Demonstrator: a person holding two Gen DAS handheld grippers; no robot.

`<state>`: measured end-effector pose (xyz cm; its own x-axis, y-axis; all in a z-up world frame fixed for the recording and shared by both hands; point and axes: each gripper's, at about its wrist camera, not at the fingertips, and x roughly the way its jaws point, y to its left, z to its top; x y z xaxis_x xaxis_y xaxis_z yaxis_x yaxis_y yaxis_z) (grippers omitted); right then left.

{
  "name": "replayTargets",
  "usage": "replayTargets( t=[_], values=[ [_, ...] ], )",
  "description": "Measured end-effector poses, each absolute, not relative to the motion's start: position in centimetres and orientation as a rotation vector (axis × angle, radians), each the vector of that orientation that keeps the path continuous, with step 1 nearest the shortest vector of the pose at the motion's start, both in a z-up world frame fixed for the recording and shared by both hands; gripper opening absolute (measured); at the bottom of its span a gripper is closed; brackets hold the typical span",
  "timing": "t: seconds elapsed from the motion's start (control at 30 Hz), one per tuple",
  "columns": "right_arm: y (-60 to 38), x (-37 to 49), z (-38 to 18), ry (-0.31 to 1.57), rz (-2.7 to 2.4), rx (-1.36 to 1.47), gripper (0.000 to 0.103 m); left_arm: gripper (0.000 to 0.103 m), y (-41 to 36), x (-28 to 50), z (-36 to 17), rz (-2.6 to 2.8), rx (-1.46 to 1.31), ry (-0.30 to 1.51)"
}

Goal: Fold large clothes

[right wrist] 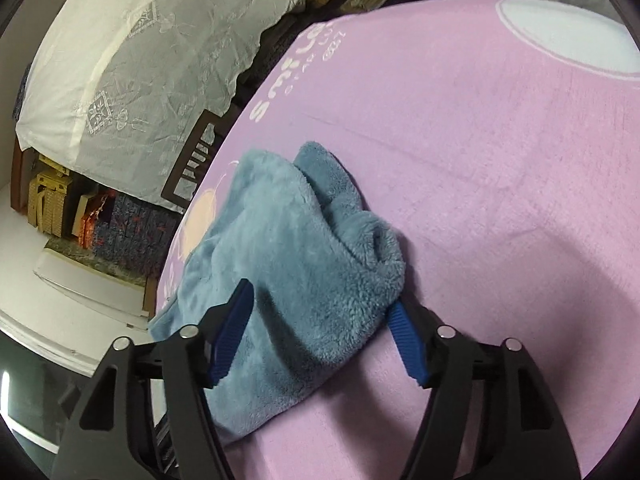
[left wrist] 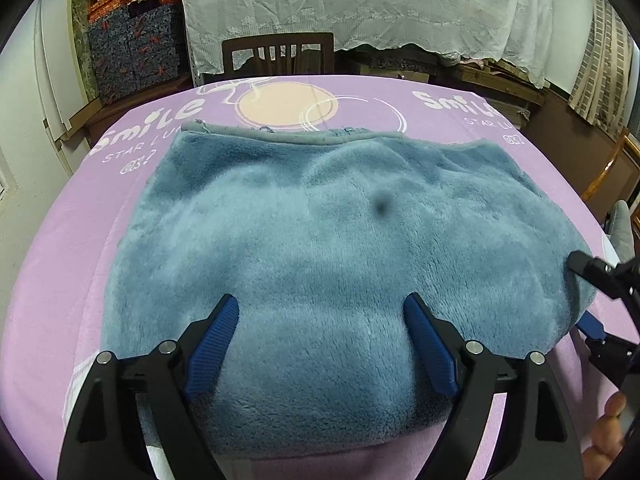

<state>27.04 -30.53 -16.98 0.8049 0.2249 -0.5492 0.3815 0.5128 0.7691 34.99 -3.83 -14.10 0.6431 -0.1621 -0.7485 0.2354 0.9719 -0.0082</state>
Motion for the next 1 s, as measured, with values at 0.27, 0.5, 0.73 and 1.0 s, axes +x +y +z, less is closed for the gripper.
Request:
replayTargets(
  t=[0.27,0.5,0.73,1.0],
  values=[
    [-29.2,28.7,-16.4,0.653,-0.102,0.992,0.03,0.078,1.6,35.7,-10.9,-0.23,-0.102,0.849],
    [-24.0,30.4,-9.2,0.519,-0.069,0.613,0.019,0.076,10.3,37.7,-9.2,-0.127,-0.289,0.86],
    [-11.3,31.4,-3.8,0.411,0.148,0.152,0.019,0.076,14.6,36.9,-6.4,-0.227,-0.429,0.792],
    [-2.6,32.0,-8.3,0.522,0.32,-0.069,0.019,0.076,12.6,36.9,-6.6,-0.524,-0.522,0.826]
  ],
)
